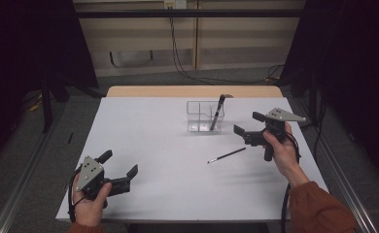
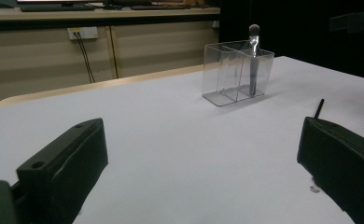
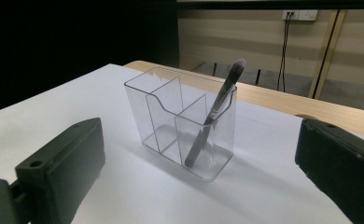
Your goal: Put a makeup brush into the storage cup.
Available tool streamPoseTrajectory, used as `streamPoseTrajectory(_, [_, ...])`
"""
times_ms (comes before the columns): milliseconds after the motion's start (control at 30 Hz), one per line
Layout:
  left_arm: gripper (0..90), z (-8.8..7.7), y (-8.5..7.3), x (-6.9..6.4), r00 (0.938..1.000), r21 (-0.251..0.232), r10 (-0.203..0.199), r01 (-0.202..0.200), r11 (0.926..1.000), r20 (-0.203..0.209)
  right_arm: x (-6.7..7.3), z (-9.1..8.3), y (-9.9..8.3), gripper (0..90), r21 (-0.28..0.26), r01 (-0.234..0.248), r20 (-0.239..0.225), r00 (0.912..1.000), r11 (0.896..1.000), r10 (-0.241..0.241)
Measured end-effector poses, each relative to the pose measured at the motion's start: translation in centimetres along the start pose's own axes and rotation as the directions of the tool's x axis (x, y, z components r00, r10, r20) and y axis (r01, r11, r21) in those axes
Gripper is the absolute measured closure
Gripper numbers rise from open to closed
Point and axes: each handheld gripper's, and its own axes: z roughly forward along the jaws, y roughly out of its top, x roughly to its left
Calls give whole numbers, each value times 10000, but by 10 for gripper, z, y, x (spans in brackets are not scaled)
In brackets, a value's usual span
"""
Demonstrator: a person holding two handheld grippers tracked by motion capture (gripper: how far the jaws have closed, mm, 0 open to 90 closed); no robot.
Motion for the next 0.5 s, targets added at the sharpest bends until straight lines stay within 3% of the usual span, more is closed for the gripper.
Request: streamPoseTrajectory(500, [16,-1,0,0,10000,-67,-25,24,10000,-62,18,-44,-21,6,-179,207,242,9995,9996,-203])
